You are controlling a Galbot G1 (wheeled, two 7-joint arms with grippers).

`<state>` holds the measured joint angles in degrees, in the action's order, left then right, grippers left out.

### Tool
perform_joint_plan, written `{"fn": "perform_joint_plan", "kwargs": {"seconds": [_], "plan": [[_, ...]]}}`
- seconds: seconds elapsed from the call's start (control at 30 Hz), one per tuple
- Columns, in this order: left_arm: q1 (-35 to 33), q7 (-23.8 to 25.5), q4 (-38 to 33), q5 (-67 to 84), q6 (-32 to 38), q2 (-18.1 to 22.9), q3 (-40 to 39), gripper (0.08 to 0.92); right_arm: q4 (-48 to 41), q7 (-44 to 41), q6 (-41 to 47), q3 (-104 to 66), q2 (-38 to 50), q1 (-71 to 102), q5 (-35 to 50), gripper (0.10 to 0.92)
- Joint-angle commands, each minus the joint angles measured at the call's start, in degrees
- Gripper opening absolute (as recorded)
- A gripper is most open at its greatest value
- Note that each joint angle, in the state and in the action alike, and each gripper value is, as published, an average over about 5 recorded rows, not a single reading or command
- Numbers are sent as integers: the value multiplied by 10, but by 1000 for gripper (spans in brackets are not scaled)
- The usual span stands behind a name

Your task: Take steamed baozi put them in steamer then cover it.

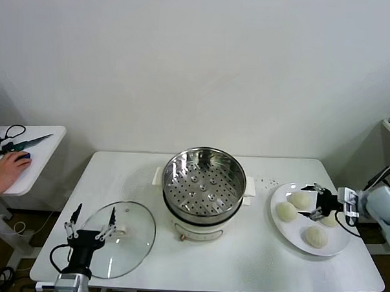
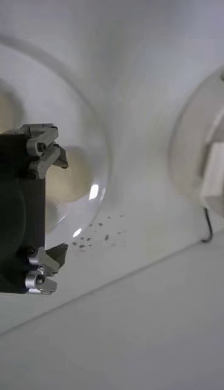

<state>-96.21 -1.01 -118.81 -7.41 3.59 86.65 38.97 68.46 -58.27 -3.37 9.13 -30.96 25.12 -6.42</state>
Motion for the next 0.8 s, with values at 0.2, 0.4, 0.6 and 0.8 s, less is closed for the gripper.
{"fn": "perform_joint_plan", "kwargs": {"seconds": [0.2,0.4,0.6,0.8], "plan": [[7,0,7,-1,-6,1,5,823,-188,-52,-47,280,-58,-246,-88,823],[15,-2,17,-3,-8,1,12,823,-259,-34,-71,264,-136,-241,-104,823],[21,-2,26,-3,-11,-1,18,823,-339,-33,-95,234,-201,-240,-148,823],[25,0,32,-3,-13,-2,23,823,-374,-42,-100,225,-230,-235,-167,823]]}}
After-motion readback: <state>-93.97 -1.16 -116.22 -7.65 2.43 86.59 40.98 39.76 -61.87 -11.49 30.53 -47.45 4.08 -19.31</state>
